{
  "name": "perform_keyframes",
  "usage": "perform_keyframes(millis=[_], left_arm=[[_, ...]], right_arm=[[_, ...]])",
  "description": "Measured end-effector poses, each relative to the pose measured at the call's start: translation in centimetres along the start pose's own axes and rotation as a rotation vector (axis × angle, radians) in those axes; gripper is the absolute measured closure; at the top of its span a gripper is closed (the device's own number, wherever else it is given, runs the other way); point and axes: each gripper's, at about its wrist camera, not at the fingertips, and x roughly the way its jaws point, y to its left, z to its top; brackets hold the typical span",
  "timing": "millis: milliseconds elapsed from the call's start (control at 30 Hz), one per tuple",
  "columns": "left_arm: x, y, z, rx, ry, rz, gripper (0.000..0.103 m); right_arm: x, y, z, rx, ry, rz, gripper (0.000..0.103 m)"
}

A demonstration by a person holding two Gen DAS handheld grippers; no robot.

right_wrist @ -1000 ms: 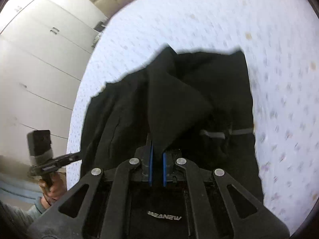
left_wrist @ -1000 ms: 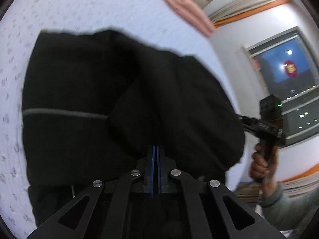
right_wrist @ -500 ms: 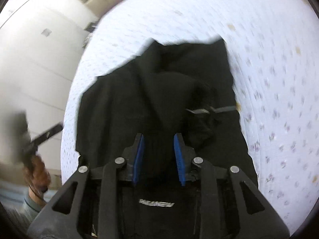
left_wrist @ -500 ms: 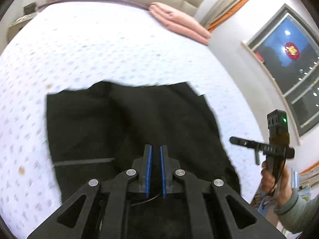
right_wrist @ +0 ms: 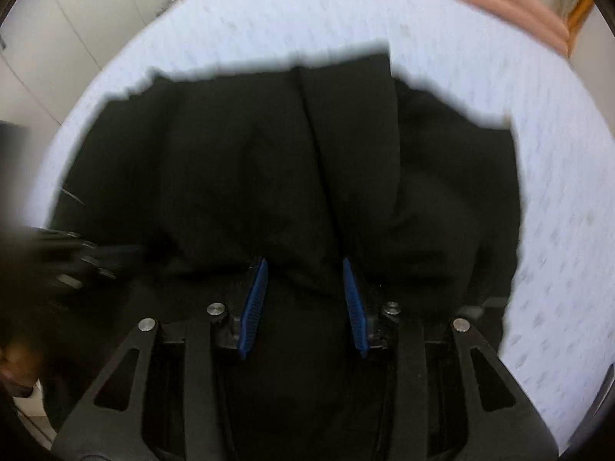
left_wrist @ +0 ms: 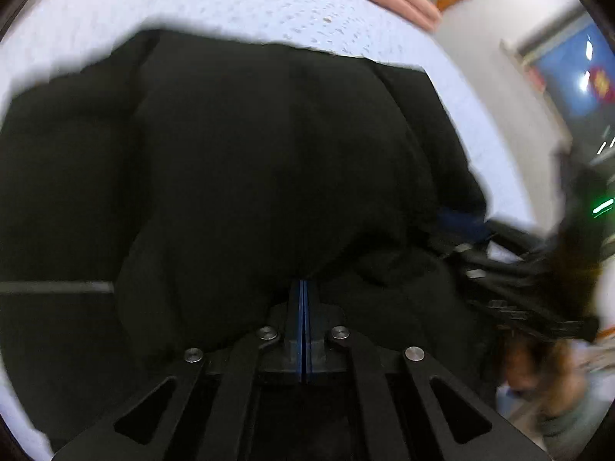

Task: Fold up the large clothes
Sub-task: 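Press the folded jacket flat with both grippers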

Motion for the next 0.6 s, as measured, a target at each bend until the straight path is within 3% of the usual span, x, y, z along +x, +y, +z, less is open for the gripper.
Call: perform_keyframes(millis=[67, 200, 267, 300, 367, 400, 433, 500, 567, 600], left_arm=[[-0.2, 0.6, -0.2, -0.017, -0.010, -0.045, 0.101], [-1.6, -1.0, 0.2, 0.045, -0.034, -0.021, 0.101], [-3.3, -2.0, 0.5, 0.071, -0.075, -0.020, 0.097], [-4.3, -2.4, 0.9, 0.081, -0.109, -0.012, 0.091], [-5.8, -2.8, 1.7, 0.089, -0.190, 0.016, 0.064], [-6.3, -2.8, 2.2, 0.086, -0.240, 0.022, 0.044], [-6.3, -2.5, 2.9, 0.076, -0.269, 0.035, 0.039], [-5.0, -1.5, 4.0, 0.066, -0.266, 0.070, 0.039], [-2.5, -0.4, 4.6, 0.056, -0.215, 0.143, 0.044], [-2.0, -0.6, 5.0, 0.059, -0.190, 0.161, 0.051]], right_arm=[[0.2, -1.0, -0.6, 0.043, -0.029, 0.038, 0.066], [-2.1, -0.9, -0.2, 0.024, -0.028, 0.059, 0.066], [-4.6, -1.3, 0.5, 0.027, -0.083, 0.088, 0.062], [-5.7, -1.5, 1.0, 0.027, -0.120, 0.081, 0.061], [-6.9, -2.0, 2.9, 0.034, -0.175, 0.065, 0.061], [-6.7, -2.1, 3.7, 0.036, -0.187, 0.061, 0.061], [-6.2, -2.2, 4.7, 0.032, -0.198, 0.042, 0.061], [-3.8, -2.1, 6.0, 0.031, -0.174, 0.005, 0.061], [0.4, -2.7, 6.4, 0.048, -0.059, -0.034, 0.062], [1.8, -2.9, 6.2, 0.059, -0.013, -0.022, 0.062]])
